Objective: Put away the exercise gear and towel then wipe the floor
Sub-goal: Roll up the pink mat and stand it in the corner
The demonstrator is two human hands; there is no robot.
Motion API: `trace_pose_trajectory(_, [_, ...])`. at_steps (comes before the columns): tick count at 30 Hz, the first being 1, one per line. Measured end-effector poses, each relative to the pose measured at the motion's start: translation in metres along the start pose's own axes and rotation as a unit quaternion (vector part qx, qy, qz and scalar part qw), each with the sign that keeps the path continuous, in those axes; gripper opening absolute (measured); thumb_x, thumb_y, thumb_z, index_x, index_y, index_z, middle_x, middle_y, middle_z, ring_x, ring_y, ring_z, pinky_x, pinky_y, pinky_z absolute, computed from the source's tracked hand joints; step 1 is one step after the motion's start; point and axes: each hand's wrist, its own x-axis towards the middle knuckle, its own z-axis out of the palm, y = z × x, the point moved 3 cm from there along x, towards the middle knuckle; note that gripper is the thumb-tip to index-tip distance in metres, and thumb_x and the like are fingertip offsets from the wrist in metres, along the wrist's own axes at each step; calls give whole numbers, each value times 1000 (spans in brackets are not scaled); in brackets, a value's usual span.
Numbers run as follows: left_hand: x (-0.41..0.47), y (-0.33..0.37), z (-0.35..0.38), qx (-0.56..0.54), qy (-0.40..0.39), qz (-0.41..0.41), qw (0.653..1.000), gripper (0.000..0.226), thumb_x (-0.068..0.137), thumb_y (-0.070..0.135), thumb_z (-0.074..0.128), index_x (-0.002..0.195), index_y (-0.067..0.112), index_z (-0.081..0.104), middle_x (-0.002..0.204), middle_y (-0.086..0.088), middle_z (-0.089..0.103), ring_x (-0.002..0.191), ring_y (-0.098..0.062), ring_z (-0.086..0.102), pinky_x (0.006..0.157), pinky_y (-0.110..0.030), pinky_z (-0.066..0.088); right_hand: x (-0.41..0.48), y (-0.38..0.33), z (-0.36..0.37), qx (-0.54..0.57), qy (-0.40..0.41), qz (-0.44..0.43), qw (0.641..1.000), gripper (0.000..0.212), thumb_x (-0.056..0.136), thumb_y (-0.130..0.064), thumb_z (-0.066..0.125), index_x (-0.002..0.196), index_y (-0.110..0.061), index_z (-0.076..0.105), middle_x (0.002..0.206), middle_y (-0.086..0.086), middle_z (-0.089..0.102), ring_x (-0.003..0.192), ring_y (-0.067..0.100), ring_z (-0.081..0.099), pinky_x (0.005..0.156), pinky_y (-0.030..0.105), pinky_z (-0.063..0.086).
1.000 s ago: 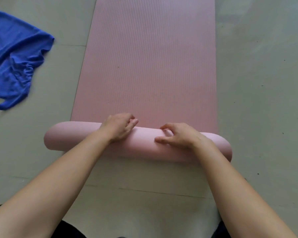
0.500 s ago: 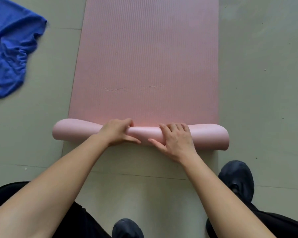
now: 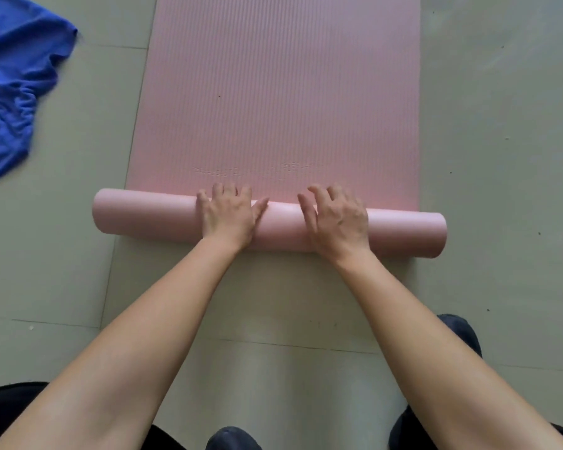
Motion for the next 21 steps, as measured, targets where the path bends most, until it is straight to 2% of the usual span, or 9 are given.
trace_pose_trajectory(2, [17,0,-3,-31,8,-38,999,51,101,53,30,110,15,62,114,-14,63,110,-34,53,95,-47,35,-23,-2,7,-32,1,-21,999,52,99,-55,41,127,-16,63,117,12,65,110,33,58,100,49,41])
trace_pose_trajectory(3, [24,-1,-3,-40,13,-49,998,50,101,51,30,107,13,62,112,-15,65,108,-34,55,93,-45,35,-33,0,13,-57,-3,-29,998,54,100,-55,41,134,-17,58,129,12,61,122,33,53,112,51,33])
trace_pose_trajectory(5, [34,-4,-2,-62,36,-53,996,48,102,48,32,102,12,63,107,-15,66,105,-35,57,89,-44,36,-43,6,23,-78,-13,-29,996,57,101,-54,40,146,-20,49,146,13,50,137,35,42,120,54,18])
trace_pose_trajectory(9, [27,-5,-8,-126,158,-7,979,43,100,40,34,90,10,64,99,-13,65,91,-35,58,82,-43,38,-4,12,26,-92,-53,-24,994,58,101,-54,29,145,-24,49,143,10,54,133,33,46,117,53,19])
trace_pose_trajectory(11, [17,-1,-7,-106,203,35,973,38,99,39,40,101,13,67,109,-11,65,100,-33,58,94,-46,36,29,15,17,-72,-104,-10,992,56,102,-52,23,144,-27,50,140,5,57,130,29,49,117,52,20])
trace_pose_trajectory(13, [13,3,-1,-64,190,71,977,46,100,45,36,121,13,63,123,-10,62,116,-32,54,107,-52,29,57,16,11,-45,-117,-7,992,52,104,-49,23,142,-27,51,145,6,54,136,28,45,120,54,15])
trace_pose_trajectory(15, [23,6,-1,-42,162,64,984,55,101,48,28,127,12,59,122,-11,63,116,-33,55,108,-52,29,66,11,7,-52,-54,-12,997,50,104,-46,29,137,-21,57,146,14,51,139,33,41,120,56,15])
trace_pose_trajectory(18, [51,11,-14,-24,159,24,987,58,101,48,21,107,12,67,97,-15,69,90,-35,60,90,-47,40,46,7,1,-16,84,-17,996,52,103,-52,35,133,-18,61,142,15,53,138,35,43,119,55,20])
trace_pose_trajectory(21, [77,16,-26,-8,118,20,993,66,99,50,14,93,11,67,91,-18,69,84,-36,61,81,-44,40,26,16,11,-59,-1,-54,997,81,90,-69,43,153,-20,35,157,15,34,149,36,24,122,55,7])
